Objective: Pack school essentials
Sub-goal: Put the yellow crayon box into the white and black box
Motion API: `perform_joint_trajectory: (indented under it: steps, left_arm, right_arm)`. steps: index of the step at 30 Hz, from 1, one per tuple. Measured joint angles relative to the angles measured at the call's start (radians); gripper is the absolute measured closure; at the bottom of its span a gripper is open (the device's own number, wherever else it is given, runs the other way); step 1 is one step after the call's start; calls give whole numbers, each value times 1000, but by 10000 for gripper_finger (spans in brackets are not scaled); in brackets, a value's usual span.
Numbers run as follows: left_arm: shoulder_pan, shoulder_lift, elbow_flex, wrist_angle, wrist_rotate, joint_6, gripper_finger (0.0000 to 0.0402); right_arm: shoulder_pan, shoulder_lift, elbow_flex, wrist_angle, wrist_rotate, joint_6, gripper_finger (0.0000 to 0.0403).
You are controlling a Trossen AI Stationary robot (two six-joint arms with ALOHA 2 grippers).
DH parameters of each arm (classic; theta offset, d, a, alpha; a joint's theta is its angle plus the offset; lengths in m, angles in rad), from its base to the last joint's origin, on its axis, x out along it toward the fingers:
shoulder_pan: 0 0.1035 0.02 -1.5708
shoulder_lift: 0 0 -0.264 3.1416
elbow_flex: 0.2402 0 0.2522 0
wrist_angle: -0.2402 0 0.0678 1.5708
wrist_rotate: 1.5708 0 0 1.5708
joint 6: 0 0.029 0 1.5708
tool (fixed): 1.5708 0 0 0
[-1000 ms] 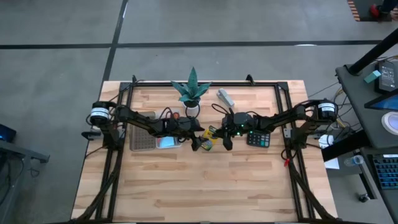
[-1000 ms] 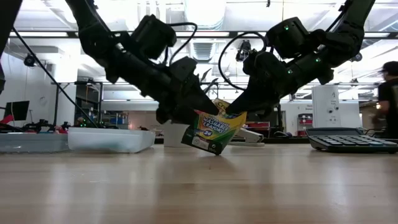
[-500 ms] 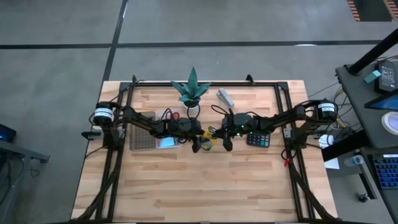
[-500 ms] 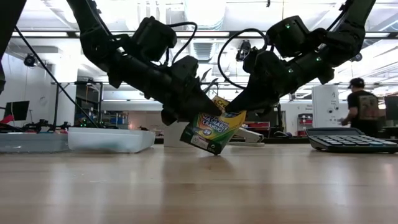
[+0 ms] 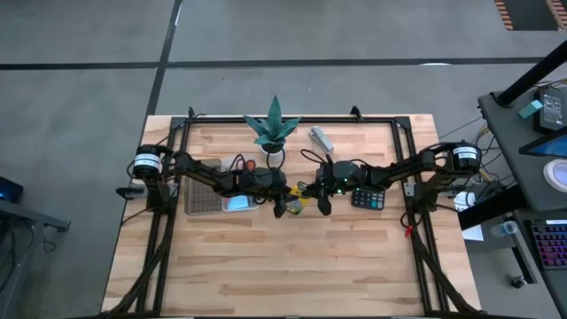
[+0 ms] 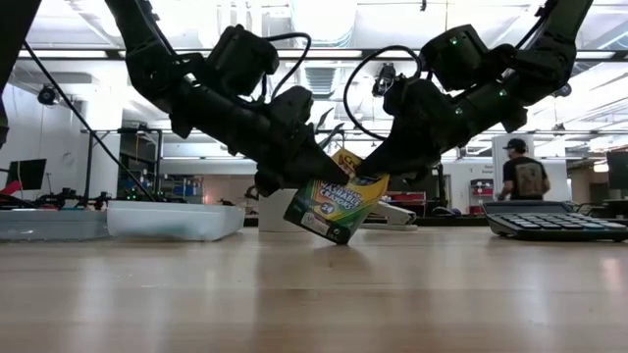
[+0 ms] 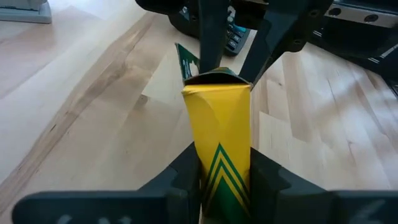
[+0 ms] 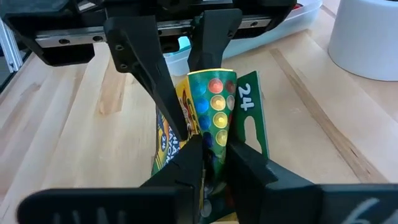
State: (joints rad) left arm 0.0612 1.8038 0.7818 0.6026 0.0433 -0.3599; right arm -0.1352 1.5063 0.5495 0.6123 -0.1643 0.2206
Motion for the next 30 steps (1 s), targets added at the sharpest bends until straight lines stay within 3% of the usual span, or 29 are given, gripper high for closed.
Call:
perform_joint_trajectory:
  steps: [14, 24, 30]
  left_arm:
    - [-18, -5, 0, 3, 2, 1, 334]
    - [-41, -91, 0, -43, 2, -125, 334]
    - [-44, -255, -1, -255, -7, -272, 334]
  right_arm:
    - [-1, -103, 0, -36, -49, 34, 210]
    - [-1, -361, 0, -270, -45, -28, 199]
    - [-3, -505, -3, -406, -42, -103, 202]
